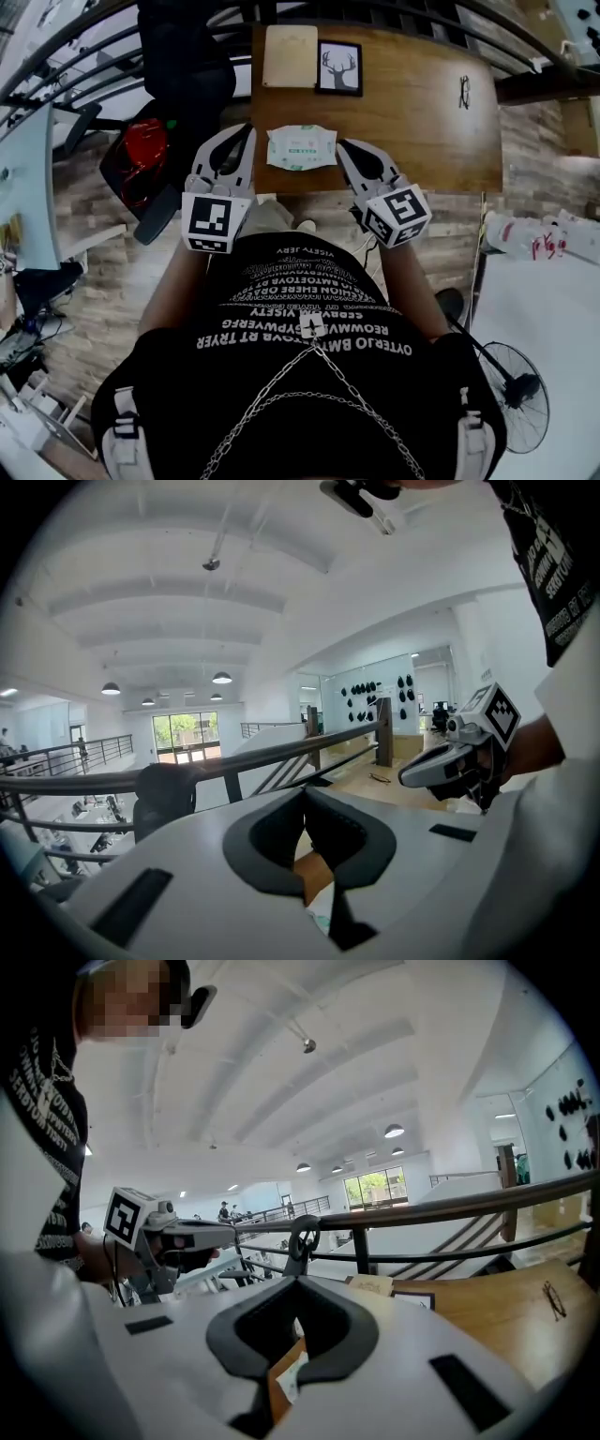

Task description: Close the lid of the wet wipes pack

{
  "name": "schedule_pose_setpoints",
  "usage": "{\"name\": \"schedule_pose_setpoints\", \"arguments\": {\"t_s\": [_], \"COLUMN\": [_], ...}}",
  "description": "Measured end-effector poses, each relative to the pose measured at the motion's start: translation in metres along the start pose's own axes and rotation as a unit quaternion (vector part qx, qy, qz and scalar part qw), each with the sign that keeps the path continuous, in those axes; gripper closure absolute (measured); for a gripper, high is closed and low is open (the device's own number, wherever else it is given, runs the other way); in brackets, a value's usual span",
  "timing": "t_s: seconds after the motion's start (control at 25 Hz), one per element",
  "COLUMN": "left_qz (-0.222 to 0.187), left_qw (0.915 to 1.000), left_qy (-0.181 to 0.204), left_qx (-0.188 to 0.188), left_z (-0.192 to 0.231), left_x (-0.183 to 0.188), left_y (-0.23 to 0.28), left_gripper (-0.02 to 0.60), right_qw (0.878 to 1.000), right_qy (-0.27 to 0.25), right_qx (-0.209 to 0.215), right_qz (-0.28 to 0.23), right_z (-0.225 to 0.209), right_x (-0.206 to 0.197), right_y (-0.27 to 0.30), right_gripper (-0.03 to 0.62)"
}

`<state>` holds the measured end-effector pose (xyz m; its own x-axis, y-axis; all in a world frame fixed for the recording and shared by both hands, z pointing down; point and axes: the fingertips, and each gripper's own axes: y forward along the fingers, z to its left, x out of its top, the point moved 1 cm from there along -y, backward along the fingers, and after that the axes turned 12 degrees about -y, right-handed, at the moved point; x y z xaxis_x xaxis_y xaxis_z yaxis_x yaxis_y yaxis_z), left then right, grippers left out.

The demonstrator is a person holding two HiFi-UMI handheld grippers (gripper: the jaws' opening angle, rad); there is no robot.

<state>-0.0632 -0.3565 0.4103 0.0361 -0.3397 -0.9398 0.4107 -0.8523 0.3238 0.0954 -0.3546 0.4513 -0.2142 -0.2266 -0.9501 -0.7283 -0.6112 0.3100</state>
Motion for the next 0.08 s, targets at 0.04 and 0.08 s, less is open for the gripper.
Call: {"name": "schedule_pose_setpoints", "arguments": {"t_s": [0.04,0.08], "left_qz": [0.000,0.001], "left_qw": [1.0000,1.0000], "left_qy": [0.001,0.001], "left_qx": [-0.003,-0.006], "left_z": [0.0055,0.0109], "left_x": [0.0030,0.0060], "left_y": [0.0084,0.0167], "left_gripper": [0.554,0.554], "right_qw": [1.000,1.000], "right_qy": [-0.002,-0.003], "right_qx": [0.001,0.001], "right_qz": [0.004,0.009], "right_z": [-0.0035,-0.0071], "right_x": [0.0006,0.0012], "right_y": [0.0074,0.0147], "right_gripper": [0.580,0.580]}}
